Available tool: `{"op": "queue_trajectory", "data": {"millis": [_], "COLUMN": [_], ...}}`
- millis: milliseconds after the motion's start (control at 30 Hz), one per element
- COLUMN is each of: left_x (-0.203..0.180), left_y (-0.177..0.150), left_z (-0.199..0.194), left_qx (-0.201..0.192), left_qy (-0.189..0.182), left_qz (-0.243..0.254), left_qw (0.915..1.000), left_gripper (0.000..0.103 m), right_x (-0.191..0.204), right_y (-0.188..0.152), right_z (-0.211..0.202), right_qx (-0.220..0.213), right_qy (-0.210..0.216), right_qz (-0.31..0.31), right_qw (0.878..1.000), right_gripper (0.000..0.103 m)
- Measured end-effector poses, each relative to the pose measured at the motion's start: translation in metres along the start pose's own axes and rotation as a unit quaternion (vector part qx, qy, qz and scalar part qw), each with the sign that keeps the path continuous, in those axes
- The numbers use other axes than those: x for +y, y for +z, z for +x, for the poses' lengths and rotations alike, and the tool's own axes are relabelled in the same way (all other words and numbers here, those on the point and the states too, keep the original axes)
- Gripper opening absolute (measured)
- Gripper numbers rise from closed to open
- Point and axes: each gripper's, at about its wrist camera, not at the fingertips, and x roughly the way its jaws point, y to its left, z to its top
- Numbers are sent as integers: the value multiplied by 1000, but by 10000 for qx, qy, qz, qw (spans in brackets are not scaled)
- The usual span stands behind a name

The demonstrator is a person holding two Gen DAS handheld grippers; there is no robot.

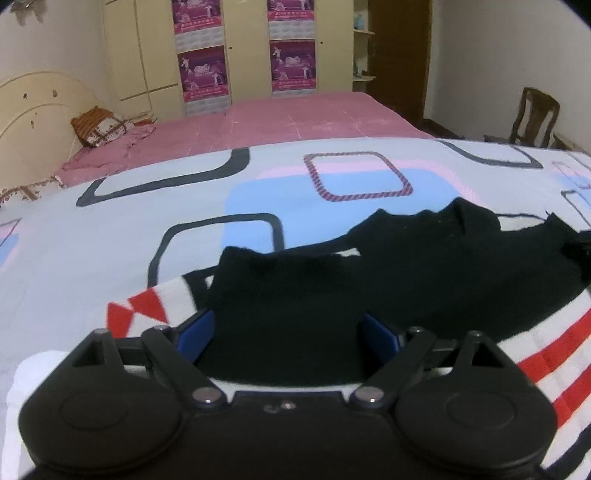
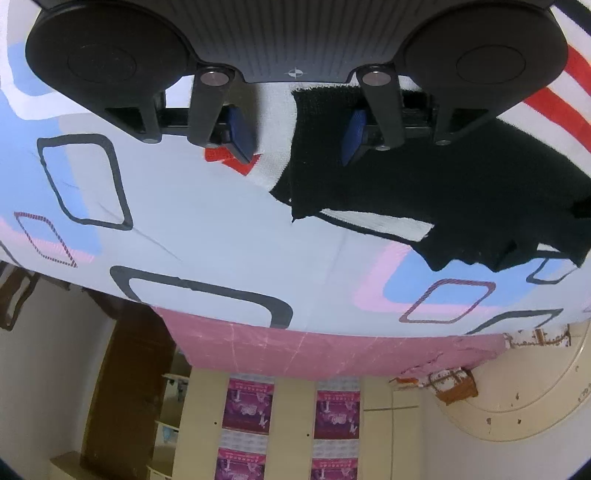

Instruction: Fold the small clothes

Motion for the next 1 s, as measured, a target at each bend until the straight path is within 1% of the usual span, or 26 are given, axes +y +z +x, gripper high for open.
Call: {"op": "queue_trajectory", "data": {"millis": [100,133,167,233,267,300,333,400,433,467,533,600,633,667,733,800,833,900,933,1000], "left_x": [-1,-4,-8,-13,-19,-24,-33,-50,-57,-63,-74,-80,-80,-76,-63,-47,-38,-19,-12,-12], "left_y": [1,2,4,4,4,4,4,2,0,-1,-6,-14,-18,-21,-27,-35,-40,-50,-53,-54], "left_z": [0,-3,-9,-23,-29,-34,-36,-36,-36,-36,-34,-30,-29,-31,-36,-43,-46,-51,-54,-55], "left_qx": [13,9,-64,-317,-427,-489,-513,-474,-443,-416,-317,-165,-115,-129,-118,-135,-126,-104,-130,-151], "left_qy": [32,85,152,87,-22,-146,-253,-388,-457,-536,-721,-714,-696,-709,-670,-528,-418,-385,-400,-386], "left_qz": [55,69,67,6,-59,-95,-70,67,120,138,132,243,248,193,53,-41,-93,-290,-352,-257], "left_qw": [10000,9999,9998,9995,9991,9987,9983,9981,9979,9976,9968,9970,9972,9972,9977,9985,9990,9988,9985,9988], "left_gripper": [88,86,86,93,93,93,93,92,92,91,89,85,85,87,90,93,93,93,91,91], "right_x": [3,4,7,17,22,30,40,61,71,78,91,101,103,105,99,84,76,59,49,40], "right_y": [-1,0,3,4,4,3,2,-1,-4,-7,-12,-18,-22,-25,-29,-34,-38,-47,-51,-56], "right_z": [4,2,-6,-27,-36,-42,-44,-42,-41,-41,-38,-33,-31,-34,-38,-43,-47,-51,-53,-57], "right_qx": [-2,8,-97,-634,-787,-831,-809,-611,-532,-502,-355,-196,-123,-137,-112,-66,-51,13,27,9], "right_qy": [3,-35,-161,-414,-337,-142,29,424,649,800,929,1054,1035,1016,994,914,799,504,430,447], "right_qz": [118,143,142,117,161,165,89,-92,-115,-142,-159,-177,-265,-398,-503,-464,-464,-409,-323,-193], "right_qw": [9999,9999,9997,9971,9962,9963,9967,9972,9964,9954,9949,9941,9942,9939,9937,9947,9957,9979,9985,9988], "right_gripper": [51,51,51,53,65,68,67,67,57,43,41,41,41,41,41,41,41,41,41,41]}}
